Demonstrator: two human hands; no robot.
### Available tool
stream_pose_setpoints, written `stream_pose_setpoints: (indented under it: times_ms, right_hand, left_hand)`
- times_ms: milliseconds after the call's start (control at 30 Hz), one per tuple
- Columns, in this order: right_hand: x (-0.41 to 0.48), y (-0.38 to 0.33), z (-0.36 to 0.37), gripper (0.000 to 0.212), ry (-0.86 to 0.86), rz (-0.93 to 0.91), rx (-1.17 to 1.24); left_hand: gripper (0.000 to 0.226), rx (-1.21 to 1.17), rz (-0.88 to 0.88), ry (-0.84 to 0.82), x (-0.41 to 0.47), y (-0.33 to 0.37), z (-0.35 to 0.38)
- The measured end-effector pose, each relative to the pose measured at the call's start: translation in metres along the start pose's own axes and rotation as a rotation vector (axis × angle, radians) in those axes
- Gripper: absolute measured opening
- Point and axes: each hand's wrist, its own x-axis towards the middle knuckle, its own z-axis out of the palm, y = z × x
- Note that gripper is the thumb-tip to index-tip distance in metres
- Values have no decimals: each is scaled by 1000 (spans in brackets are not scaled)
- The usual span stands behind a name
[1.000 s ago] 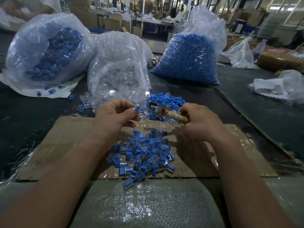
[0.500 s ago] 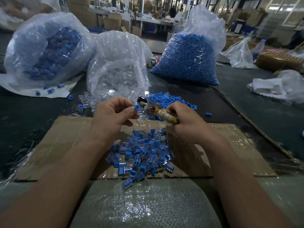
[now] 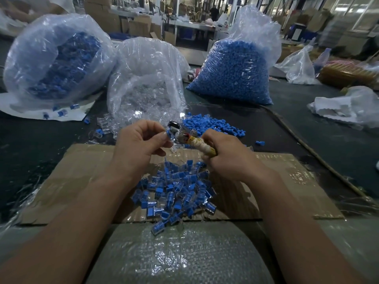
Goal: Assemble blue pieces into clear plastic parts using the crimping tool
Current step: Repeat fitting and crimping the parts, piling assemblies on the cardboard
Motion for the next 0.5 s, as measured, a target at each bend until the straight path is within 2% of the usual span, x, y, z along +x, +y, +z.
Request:
stream_pose_setpoints:
  times_ms: [500]
  right_hand:
    - [1,-5,4,30,30,27,-31]
  left_hand:
    - [21,57,8,16,-3,3,1]
